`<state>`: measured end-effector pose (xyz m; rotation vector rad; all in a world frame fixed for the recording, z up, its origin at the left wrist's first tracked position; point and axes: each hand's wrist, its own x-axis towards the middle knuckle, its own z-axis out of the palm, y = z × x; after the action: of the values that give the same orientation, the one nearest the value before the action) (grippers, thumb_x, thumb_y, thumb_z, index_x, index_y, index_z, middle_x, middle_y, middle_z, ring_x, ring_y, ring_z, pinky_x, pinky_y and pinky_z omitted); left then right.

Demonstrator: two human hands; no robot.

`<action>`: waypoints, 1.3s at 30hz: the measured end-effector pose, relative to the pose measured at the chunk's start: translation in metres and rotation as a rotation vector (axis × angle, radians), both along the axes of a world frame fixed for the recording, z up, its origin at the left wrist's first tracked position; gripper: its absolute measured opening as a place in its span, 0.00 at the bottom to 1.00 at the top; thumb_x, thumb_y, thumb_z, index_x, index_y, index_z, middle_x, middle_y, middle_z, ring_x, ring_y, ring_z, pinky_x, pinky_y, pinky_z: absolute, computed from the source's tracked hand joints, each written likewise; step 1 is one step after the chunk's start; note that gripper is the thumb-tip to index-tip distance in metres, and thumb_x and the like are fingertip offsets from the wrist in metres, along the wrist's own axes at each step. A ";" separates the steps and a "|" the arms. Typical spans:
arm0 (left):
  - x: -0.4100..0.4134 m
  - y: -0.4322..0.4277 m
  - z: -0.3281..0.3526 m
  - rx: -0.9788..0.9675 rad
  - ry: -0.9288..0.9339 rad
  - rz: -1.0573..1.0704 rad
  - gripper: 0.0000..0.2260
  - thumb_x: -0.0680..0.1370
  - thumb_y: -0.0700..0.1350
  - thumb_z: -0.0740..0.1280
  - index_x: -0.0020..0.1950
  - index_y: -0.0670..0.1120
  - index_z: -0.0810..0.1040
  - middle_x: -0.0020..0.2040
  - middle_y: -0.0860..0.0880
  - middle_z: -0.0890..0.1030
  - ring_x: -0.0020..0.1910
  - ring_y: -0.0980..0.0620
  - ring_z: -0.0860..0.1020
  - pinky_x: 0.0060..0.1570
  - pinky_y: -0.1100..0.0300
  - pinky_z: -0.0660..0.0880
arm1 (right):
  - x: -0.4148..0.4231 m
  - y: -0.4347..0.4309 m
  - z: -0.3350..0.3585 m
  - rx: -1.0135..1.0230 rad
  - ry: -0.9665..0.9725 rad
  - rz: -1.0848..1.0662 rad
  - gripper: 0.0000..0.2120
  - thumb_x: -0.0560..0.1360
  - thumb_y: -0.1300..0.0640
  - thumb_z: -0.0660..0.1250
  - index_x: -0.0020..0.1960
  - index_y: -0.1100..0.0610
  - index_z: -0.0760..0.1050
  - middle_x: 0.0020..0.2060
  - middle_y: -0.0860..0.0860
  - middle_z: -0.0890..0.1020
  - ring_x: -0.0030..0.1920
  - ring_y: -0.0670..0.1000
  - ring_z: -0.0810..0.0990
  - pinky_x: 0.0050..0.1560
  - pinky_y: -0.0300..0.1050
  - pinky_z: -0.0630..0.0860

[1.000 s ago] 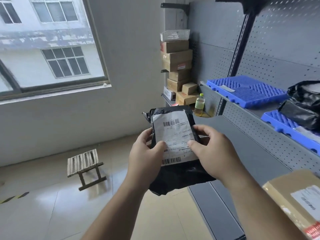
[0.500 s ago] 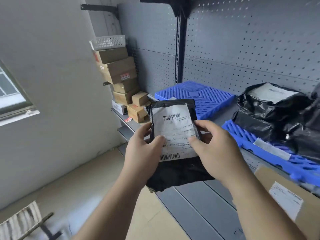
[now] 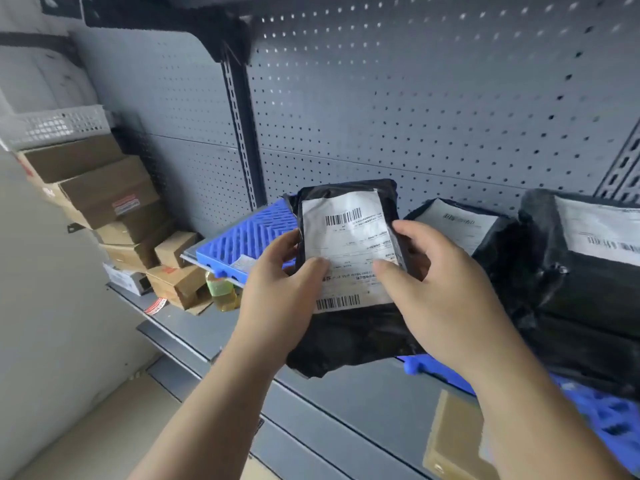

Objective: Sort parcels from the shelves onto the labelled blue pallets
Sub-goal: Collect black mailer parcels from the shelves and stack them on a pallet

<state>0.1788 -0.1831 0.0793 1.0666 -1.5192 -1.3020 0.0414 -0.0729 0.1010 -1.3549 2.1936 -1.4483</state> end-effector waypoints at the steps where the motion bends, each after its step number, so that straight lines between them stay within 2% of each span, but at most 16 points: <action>1: -0.008 -0.007 0.002 -0.018 -0.004 -0.038 0.14 0.68 0.53 0.68 0.47 0.72 0.80 0.48 0.70 0.83 0.47 0.62 0.84 0.45 0.59 0.82 | -0.006 -0.002 0.002 -0.007 0.006 -0.033 0.25 0.75 0.44 0.68 0.71 0.41 0.70 0.61 0.37 0.80 0.59 0.39 0.78 0.61 0.46 0.76; 4: -0.031 -0.028 0.008 -0.041 0.007 -0.166 0.22 0.68 0.54 0.69 0.62 0.63 0.80 0.54 0.65 0.84 0.55 0.58 0.84 0.53 0.53 0.82 | -0.020 -0.007 0.010 -0.015 0.046 -0.132 0.24 0.74 0.42 0.68 0.69 0.39 0.70 0.53 0.33 0.80 0.54 0.36 0.78 0.52 0.36 0.73; 5: -0.039 -0.036 0.011 -0.040 0.014 -0.202 0.24 0.68 0.55 0.69 0.65 0.61 0.79 0.56 0.63 0.84 0.56 0.57 0.83 0.55 0.51 0.81 | -0.023 -0.009 0.012 -0.013 0.063 -0.165 0.24 0.74 0.42 0.67 0.69 0.39 0.70 0.53 0.32 0.79 0.55 0.36 0.77 0.53 0.35 0.72; 7: -0.055 -0.050 0.017 -0.047 0.013 -0.281 0.26 0.69 0.55 0.69 0.68 0.59 0.78 0.58 0.61 0.84 0.58 0.55 0.83 0.57 0.48 0.81 | -0.028 -0.011 0.018 -0.002 0.096 -0.237 0.26 0.75 0.40 0.66 0.72 0.40 0.68 0.60 0.34 0.78 0.61 0.39 0.74 0.58 0.40 0.71; 9: -0.071 -0.062 0.023 -0.051 0.005 -0.371 0.25 0.69 0.54 0.69 0.67 0.58 0.78 0.57 0.60 0.85 0.57 0.54 0.84 0.57 0.47 0.81 | -0.032 -0.014 0.023 0.018 0.130 -0.313 0.28 0.75 0.38 0.65 0.74 0.40 0.67 0.65 0.37 0.76 0.65 0.42 0.72 0.57 0.41 0.68; 13: -0.100 -0.076 0.024 -0.071 0.018 -0.504 0.16 0.71 0.52 0.69 0.58 0.60 0.82 0.53 0.60 0.86 0.51 0.55 0.86 0.55 0.47 0.82 | -0.041 -0.016 0.028 0.089 0.169 -0.414 0.29 0.76 0.37 0.64 0.75 0.42 0.66 0.65 0.41 0.78 0.60 0.44 0.75 0.52 0.40 0.66; 15: -0.112 -0.079 0.025 -0.079 0.026 -0.576 0.16 0.72 0.51 0.69 0.59 0.59 0.82 0.53 0.58 0.86 0.51 0.55 0.86 0.55 0.47 0.82 | -0.045 -0.017 0.030 0.116 0.186 -0.466 0.29 0.76 0.37 0.63 0.75 0.42 0.66 0.67 0.42 0.77 0.63 0.44 0.74 0.54 0.40 0.64; 18: -0.129 -0.082 0.026 -0.104 0.026 -0.646 0.18 0.72 0.51 0.69 0.61 0.57 0.81 0.55 0.58 0.86 0.52 0.54 0.86 0.55 0.47 0.82 | -0.051 -0.017 0.031 0.117 0.205 -0.529 0.28 0.77 0.38 0.64 0.75 0.43 0.67 0.70 0.40 0.74 0.64 0.41 0.71 0.55 0.36 0.63; 20: -0.137 -0.082 0.026 -0.118 0.025 -0.670 0.20 0.71 0.52 0.69 0.63 0.58 0.80 0.54 0.59 0.86 0.51 0.55 0.86 0.54 0.49 0.82 | -0.055 -0.016 0.029 0.114 0.239 -0.553 0.27 0.77 0.40 0.64 0.74 0.46 0.69 0.69 0.39 0.72 0.58 0.33 0.66 0.51 0.27 0.59; 22: -0.142 -0.082 0.026 -0.134 0.018 -0.683 0.22 0.70 0.54 0.69 0.64 0.59 0.79 0.53 0.60 0.86 0.50 0.57 0.86 0.54 0.51 0.82 | -0.059 -0.014 0.028 0.110 0.263 -0.576 0.24 0.77 0.41 0.64 0.71 0.47 0.71 0.67 0.38 0.71 0.52 0.27 0.59 0.46 0.20 0.57; 26: -0.147 -0.079 0.028 -0.142 0.000 -0.708 0.30 0.68 0.58 0.69 0.71 0.61 0.74 0.54 0.60 0.86 0.50 0.58 0.85 0.56 0.50 0.81 | -0.063 -0.011 0.026 0.080 0.271 -0.607 0.14 0.76 0.42 0.64 0.61 0.43 0.71 0.47 0.27 0.68 0.49 0.19 0.62 0.45 0.17 0.61; 27: -0.147 -0.079 0.028 -0.138 -0.001 -0.703 0.31 0.68 0.58 0.69 0.72 0.62 0.73 0.54 0.60 0.85 0.50 0.58 0.85 0.56 0.49 0.81 | -0.064 -0.011 0.026 0.083 0.276 -0.608 0.15 0.76 0.41 0.64 0.61 0.42 0.71 0.46 0.26 0.67 0.49 0.20 0.62 0.45 0.17 0.61; 30: -0.148 -0.080 0.029 -0.127 -0.008 -0.705 0.31 0.69 0.57 0.70 0.73 0.64 0.71 0.53 0.63 0.85 0.49 0.58 0.86 0.55 0.49 0.81 | -0.067 -0.008 0.024 0.107 0.297 -0.608 0.24 0.76 0.39 0.63 0.71 0.42 0.68 0.61 0.32 0.70 0.50 0.27 0.59 0.46 0.22 0.57; 33: -0.149 -0.081 0.029 -0.134 -0.044 -0.750 0.31 0.71 0.55 0.70 0.74 0.64 0.69 0.51 0.67 0.85 0.47 0.59 0.86 0.51 0.53 0.81 | -0.066 -0.005 0.026 0.112 0.274 -0.612 0.27 0.76 0.38 0.64 0.74 0.41 0.65 0.68 0.37 0.71 0.59 0.35 0.66 0.52 0.31 0.61; 35: -0.149 -0.083 0.029 -0.135 -0.055 -0.750 0.28 0.76 0.51 0.70 0.74 0.64 0.69 0.50 0.67 0.84 0.46 0.59 0.86 0.49 0.55 0.80 | -0.064 -0.002 0.026 0.106 0.278 -0.598 0.27 0.76 0.38 0.64 0.74 0.39 0.65 0.66 0.35 0.71 0.64 0.39 0.68 0.54 0.35 0.62; 39: -0.148 -0.085 0.026 -0.119 -0.068 -0.700 0.24 0.77 0.48 0.71 0.72 0.64 0.72 0.57 0.64 0.83 0.47 0.61 0.85 0.49 0.59 0.80 | -0.063 0.003 0.026 0.080 0.304 -0.579 0.24 0.76 0.37 0.63 0.71 0.36 0.66 0.47 0.26 0.66 0.53 0.31 0.62 0.44 0.22 0.59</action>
<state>0.0312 -0.2681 0.1054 0.5080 -2.0961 -1.6093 -0.0213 -0.0696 0.1269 -1.0080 2.9867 -1.3529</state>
